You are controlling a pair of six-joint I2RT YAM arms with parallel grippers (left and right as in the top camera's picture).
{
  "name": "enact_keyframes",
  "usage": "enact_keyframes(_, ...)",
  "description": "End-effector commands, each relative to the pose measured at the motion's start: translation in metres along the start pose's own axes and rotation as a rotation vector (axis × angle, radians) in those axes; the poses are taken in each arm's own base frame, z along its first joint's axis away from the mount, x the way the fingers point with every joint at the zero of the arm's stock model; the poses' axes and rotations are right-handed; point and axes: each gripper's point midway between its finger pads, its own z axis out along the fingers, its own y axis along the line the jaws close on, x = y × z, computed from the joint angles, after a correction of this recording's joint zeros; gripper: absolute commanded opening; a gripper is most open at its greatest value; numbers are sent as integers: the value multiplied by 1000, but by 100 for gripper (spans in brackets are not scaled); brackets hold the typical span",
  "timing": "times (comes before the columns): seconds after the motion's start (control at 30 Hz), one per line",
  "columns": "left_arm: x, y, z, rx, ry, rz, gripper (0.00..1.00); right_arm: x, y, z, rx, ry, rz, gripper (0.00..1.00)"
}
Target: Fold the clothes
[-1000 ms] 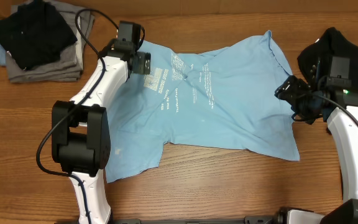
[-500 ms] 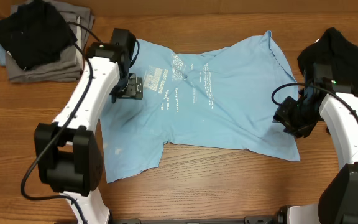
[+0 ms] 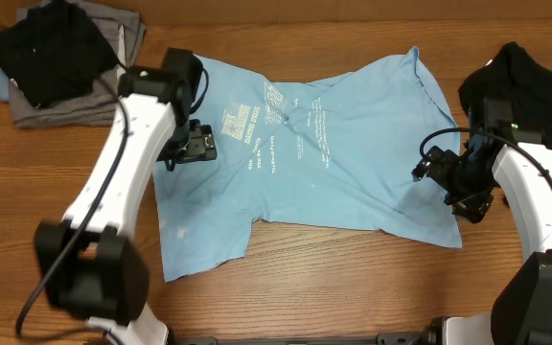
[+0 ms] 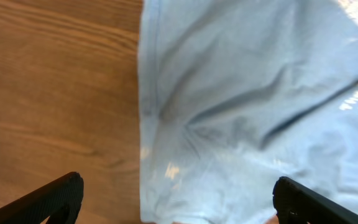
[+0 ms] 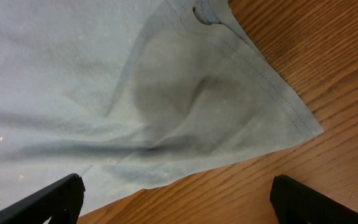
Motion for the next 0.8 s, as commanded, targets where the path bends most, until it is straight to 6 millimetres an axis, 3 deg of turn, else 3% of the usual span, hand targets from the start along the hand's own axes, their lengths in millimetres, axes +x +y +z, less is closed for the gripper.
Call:
enact_keyframes(0.0, 21, 11, -16, 27, -16, -61, 100, -2, -2, -1, 7, -12, 10, 100)
enact_keyframes(0.23, 103, 10, 25, 84, 227, -95, 100, -5, -6, -1, 30, -27, 5, 100)
enact_keyframes(0.4, 145, 15, 49, 62, 343, -144, 100, -9, -7, -2, 39, -46, 4, 100)
enact_keyframes(0.53, 165, 20, 66, 39, 387, -147, 100, -14, -6, -2, 35, -67, 4, 100)
enact_keyframes(0.77, 198, 10, 102, 100, 455, -171, 100, -19, -3, -2, 23, -90, 9, 100)
